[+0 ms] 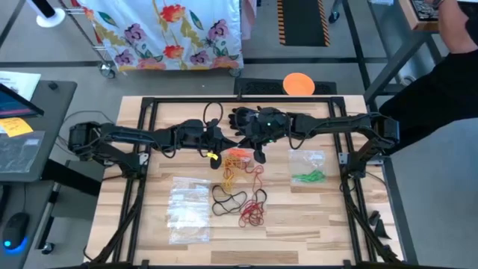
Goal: Sort rubber bands
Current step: Close the transparent zip bag containing the orange rubber bands
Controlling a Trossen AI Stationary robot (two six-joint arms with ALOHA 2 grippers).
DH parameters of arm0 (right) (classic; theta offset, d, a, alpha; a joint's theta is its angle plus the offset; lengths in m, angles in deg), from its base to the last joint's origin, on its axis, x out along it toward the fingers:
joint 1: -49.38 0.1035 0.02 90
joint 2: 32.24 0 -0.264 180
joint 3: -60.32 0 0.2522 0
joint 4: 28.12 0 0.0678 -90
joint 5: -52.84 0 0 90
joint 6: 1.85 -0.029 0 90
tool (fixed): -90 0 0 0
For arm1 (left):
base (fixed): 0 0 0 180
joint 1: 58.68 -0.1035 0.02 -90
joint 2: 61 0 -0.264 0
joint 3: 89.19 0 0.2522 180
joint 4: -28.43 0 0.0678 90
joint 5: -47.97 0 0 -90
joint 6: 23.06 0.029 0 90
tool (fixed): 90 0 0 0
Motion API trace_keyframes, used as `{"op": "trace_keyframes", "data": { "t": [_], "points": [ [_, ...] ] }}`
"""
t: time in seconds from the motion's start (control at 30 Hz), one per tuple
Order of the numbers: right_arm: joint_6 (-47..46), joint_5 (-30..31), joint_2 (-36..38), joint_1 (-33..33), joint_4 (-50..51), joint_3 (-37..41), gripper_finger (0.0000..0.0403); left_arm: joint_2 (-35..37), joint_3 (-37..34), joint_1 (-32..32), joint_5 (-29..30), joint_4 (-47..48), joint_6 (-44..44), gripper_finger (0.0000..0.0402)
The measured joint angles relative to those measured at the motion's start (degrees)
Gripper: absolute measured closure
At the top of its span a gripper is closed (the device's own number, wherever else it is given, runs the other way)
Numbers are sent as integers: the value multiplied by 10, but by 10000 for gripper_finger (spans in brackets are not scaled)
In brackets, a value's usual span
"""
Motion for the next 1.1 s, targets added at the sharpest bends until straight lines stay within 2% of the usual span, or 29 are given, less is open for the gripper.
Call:
{"op": "trace_keyframes", "data": {
  "t": [0.4,0.7,0.9,1.1],
  "points": [
    [0,4,-1,0,19,2,383,28,0,0,-1,6,2,401],
    [0,4,-1,0,13,2,383,15,0,0,-1,18,14,398],
    [-1,2,-1,0,12,2,383,15,0,0,-10,-7,15,334],
    [-2,2,-1,1,12,2,383,-32,1,1,-13,-52,-18,260]
  ]
}}
